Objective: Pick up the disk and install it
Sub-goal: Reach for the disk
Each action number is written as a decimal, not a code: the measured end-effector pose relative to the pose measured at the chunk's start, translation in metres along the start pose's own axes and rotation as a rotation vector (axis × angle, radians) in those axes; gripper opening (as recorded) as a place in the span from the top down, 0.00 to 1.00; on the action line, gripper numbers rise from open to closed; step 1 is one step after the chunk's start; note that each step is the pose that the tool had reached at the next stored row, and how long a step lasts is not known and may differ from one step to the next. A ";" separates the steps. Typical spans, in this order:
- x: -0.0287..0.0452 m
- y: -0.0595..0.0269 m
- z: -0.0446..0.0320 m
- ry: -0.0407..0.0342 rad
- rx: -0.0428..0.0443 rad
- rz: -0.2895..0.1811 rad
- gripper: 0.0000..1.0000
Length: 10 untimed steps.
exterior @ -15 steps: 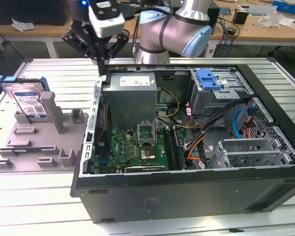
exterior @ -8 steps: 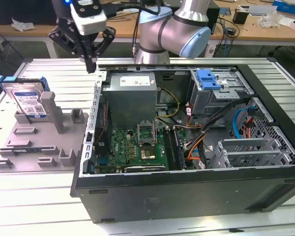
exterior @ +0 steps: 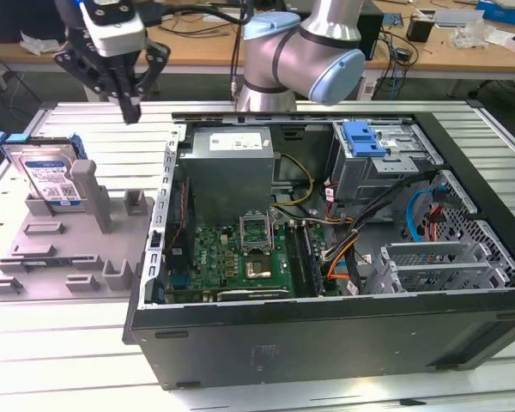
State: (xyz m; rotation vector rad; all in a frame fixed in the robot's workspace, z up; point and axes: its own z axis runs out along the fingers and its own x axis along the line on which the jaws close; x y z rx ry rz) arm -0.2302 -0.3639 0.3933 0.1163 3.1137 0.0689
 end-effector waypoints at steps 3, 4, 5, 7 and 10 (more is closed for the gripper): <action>0.0139 0.0021 -0.0002 0.0000 0.0000 0.000 0.89; 0.0177 0.0027 -0.0003 0.0000 0.0000 0.000 0.89; 0.0251 0.0037 -0.0004 0.0000 0.0000 0.000 0.89; 0.0331 0.0047 -0.0006 0.0000 0.0000 0.000 0.89; 0.0490 0.0066 -0.0008 0.0000 0.0000 0.000 0.89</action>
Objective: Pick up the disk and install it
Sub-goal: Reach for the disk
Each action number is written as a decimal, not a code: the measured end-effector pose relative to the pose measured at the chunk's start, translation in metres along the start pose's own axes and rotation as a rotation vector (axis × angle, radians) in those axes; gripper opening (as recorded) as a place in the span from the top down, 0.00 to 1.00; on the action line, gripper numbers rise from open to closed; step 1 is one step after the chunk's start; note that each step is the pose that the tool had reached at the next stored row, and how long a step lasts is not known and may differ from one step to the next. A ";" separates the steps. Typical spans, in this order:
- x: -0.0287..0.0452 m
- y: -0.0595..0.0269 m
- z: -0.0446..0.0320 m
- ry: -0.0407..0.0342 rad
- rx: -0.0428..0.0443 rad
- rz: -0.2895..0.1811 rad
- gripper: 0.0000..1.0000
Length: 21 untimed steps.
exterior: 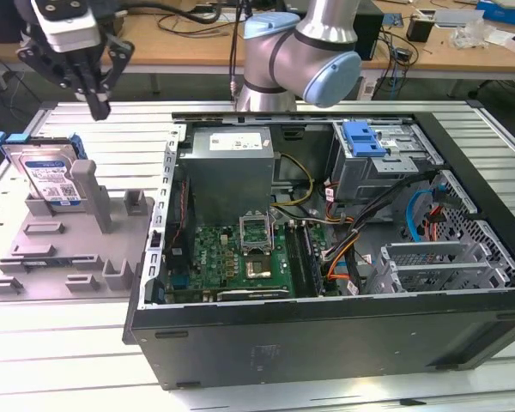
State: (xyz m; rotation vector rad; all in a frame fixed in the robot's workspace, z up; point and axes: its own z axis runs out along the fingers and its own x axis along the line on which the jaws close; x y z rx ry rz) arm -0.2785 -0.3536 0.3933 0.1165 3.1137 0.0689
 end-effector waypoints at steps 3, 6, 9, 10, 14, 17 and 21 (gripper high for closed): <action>0.0227 0.0030 -0.0004 0.0000 0.0000 0.000 0.89; 0.0381 0.0051 -0.0007 0.0000 0.0000 0.000 0.89; 0.0523 0.0079 -0.0009 0.0000 -0.0002 0.000 0.89; 0.0582 0.0099 -0.0009 0.0000 -0.0002 0.000 0.89; 0.0748 0.0233 -0.0007 0.0000 -0.0002 0.000 0.89; 0.0844 0.0333 -0.0005 0.0001 -0.0001 0.000 0.89; 0.1026 0.0438 -0.0004 0.0000 -0.0001 0.000 0.89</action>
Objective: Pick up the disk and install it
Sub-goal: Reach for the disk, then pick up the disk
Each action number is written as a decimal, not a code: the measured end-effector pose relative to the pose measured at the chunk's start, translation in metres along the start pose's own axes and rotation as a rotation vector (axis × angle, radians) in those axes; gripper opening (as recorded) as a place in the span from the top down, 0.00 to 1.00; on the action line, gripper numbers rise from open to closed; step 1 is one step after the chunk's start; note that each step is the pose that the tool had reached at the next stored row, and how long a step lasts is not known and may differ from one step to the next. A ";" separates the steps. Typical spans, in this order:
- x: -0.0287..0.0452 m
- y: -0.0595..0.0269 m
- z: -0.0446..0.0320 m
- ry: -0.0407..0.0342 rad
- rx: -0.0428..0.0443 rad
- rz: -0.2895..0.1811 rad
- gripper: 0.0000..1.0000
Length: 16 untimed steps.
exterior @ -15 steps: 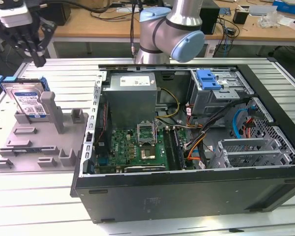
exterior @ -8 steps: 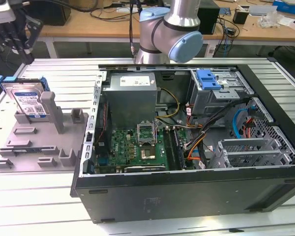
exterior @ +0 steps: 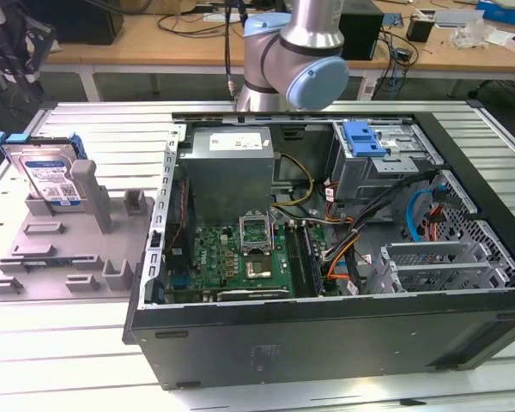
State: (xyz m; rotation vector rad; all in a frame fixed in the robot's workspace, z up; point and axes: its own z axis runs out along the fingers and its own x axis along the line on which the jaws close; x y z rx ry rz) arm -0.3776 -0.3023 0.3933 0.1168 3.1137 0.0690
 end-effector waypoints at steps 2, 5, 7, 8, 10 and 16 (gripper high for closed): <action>0.0062 0.0038 0.0001 0.0001 0.0000 0.000 0.89; 0.0064 0.0040 0.0001 -0.0001 0.0004 0.000 0.89; 0.0063 0.0040 0.0000 0.0000 0.0004 0.000 0.89; 0.0064 0.0040 0.0000 0.0000 0.0006 0.000 0.89; 0.0064 0.0040 0.0001 -0.0001 0.0009 0.000 0.89; 0.0064 0.0040 0.0001 -0.0001 0.0009 0.000 0.89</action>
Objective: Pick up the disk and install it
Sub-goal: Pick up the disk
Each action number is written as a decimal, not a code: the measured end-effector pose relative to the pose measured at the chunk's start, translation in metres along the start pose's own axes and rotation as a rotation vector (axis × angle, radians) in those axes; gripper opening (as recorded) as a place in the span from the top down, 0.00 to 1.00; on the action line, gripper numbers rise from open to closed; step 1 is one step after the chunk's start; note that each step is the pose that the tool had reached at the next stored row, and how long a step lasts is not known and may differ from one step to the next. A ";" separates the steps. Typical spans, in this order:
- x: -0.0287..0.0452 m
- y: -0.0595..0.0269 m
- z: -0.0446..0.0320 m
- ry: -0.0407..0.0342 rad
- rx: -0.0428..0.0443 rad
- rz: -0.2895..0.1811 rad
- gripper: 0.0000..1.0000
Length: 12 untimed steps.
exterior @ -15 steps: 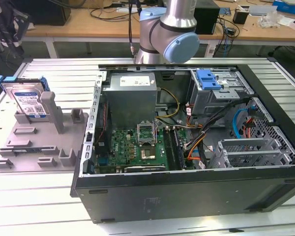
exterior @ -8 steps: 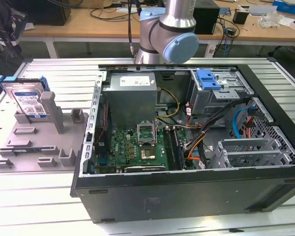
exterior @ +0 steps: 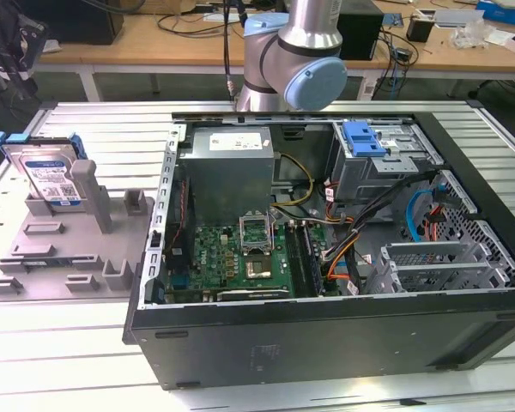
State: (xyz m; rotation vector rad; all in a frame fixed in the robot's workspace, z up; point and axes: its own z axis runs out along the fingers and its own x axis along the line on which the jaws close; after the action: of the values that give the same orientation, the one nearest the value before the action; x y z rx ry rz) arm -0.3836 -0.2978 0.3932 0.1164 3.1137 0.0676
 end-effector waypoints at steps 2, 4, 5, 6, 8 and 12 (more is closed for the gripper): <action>0.0000 0.0000 0.0000 0.0001 0.0001 0.000 0.89; 0.0000 0.0000 0.0000 0.0008 0.0000 -0.003 0.89; 0.0000 0.0000 0.0000 0.0017 -0.0002 -0.014 0.89; 0.0000 0.0000 0.0000 0.0028 -0.0006 -0.029 0.89; 0.0000 0.0000 0.0000 0.0207 -0.0008 -0.091 0.89; 0.0000 0.0000 0.0000 0.0546 0.0045 -0.178 0.89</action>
State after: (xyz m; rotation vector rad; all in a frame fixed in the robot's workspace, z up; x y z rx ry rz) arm -0.3837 -0.2978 0.3932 -0.1655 3.1625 0.0610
